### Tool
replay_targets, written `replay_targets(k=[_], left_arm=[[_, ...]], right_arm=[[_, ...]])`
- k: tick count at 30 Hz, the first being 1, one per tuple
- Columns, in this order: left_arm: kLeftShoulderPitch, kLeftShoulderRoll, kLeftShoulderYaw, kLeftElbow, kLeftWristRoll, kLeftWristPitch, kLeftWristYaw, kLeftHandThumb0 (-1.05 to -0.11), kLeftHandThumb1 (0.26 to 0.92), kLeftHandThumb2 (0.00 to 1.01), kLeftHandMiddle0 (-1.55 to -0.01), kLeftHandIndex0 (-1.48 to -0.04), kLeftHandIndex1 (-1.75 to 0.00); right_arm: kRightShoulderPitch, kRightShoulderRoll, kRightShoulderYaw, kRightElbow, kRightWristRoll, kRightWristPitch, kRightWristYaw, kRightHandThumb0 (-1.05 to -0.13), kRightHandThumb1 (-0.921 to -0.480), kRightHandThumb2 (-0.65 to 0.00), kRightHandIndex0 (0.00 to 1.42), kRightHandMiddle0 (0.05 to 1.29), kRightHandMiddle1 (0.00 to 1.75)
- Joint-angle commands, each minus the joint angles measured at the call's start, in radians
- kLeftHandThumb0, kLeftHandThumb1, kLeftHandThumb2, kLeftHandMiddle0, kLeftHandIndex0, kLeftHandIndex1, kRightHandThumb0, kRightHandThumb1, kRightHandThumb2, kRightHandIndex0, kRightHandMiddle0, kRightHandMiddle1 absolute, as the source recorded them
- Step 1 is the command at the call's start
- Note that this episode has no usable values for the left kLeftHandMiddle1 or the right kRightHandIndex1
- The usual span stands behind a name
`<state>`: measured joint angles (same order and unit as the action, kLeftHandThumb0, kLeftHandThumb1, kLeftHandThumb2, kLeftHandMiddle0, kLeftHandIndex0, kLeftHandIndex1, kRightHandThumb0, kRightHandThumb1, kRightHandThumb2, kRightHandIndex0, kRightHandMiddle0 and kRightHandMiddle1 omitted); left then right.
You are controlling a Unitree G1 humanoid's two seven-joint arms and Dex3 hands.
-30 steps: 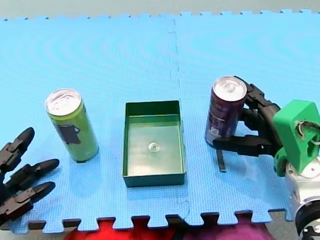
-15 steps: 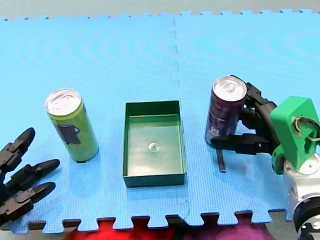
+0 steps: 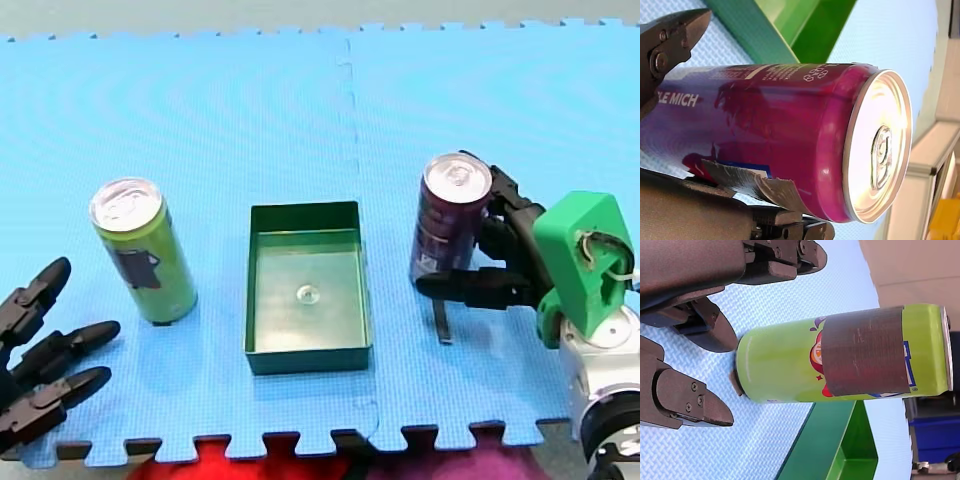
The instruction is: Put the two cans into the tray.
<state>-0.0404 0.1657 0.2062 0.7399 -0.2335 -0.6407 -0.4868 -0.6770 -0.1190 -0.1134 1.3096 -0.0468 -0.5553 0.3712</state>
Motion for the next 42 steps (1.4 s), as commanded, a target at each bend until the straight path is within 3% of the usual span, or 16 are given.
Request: replay_targets(k=[1, 23, 32, 42], left_arm=[[0.005, 0.004, -0.002, -0.014, 0.003, 0.009, 0.006, -1.048, 0.913, 0.0, -0.45, -0.15, 0.0], [0.032, 0.007, -0.01, -0.063, 0.015, 0.037, 0.02, -1.048, 0.919, 0.0, -0.44, -0.16, 0.0], [0.038, 0.007, -0.01, -0.068, 0.012, 0.035, 0.016, -1.048, 0.92, 0.0, -0.44, -0.16, 0.0], [0.033, 0.01, -0.007, -0.066, 0.004, 0.042, 0.005, -1.048, 0.92, 0.01, -0.44, -0.16, 0.0]], right_arm=[[-0.007, 0.0, -0.003, 0.0, 0.002, 0.004, -0.001, -0.654, -0.569, 0.0, 0.24, 0.12, 0.0], [-0.019, 0.018, -0.022, 0.009, 0.006, 0.007, 0.002, -0.617, -0.567, 0.0, 0.25, 0.12, 0.0], [-0.024, 0.029, -0.024, 0.011, 0.003, 0.012, -0.007, -0.589, -0.566, 0.0, 0.27, 0.12, 0.0], [-0.028, 0.036, -0.038, 0.013, 0.009, 0.017, -0.02, -0.551, -0.568, -0.001, 0.29, 0.16, 0.02]])
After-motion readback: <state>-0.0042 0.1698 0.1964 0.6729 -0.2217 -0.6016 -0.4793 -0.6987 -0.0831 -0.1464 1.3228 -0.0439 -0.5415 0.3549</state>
